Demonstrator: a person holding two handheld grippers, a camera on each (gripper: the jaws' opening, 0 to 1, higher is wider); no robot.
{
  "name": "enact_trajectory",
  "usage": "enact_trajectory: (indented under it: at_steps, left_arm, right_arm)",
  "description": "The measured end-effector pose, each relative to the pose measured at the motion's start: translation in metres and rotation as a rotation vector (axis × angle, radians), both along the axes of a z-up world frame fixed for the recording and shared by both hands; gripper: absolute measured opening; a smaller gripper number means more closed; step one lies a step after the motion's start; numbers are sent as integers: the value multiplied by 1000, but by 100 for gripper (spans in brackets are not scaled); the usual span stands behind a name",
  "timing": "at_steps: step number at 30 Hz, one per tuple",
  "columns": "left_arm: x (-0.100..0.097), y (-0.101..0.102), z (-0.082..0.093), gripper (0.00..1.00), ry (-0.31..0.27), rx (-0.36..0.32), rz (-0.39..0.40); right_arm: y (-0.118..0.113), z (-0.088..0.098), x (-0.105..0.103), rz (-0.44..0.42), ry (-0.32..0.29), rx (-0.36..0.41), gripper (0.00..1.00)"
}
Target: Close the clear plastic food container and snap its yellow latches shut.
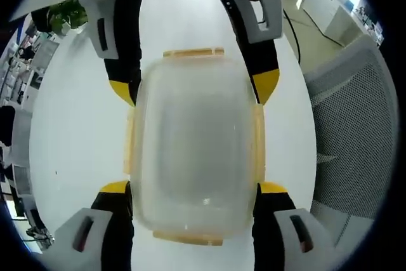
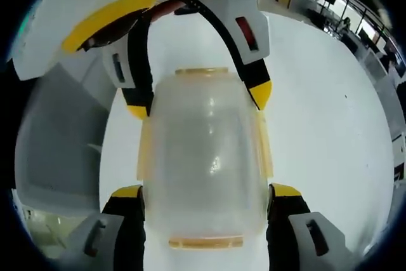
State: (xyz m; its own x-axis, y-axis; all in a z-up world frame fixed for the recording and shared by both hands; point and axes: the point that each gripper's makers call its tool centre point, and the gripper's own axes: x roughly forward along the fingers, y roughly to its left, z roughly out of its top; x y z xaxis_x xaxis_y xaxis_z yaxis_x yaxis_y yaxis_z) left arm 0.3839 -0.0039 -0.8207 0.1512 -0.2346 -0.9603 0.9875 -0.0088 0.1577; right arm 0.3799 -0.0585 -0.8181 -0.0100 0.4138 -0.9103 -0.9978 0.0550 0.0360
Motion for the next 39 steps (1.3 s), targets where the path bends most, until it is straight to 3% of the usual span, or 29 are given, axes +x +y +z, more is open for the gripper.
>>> enact_trajectory:
  at_steps: [10,24,39]
  left_arm:
    - [0,1,1,77,0,-9,2]
    - [-3,28,2,77,6,-34,4]
    - [-7,47,1,77,15,-63,31]
  right_arm:
    - [3,0,0,-7,-3,15,79]
    - [29,1,-4,-2,-16,60,79]
    - [49,1,-6,29,-25,58,79]
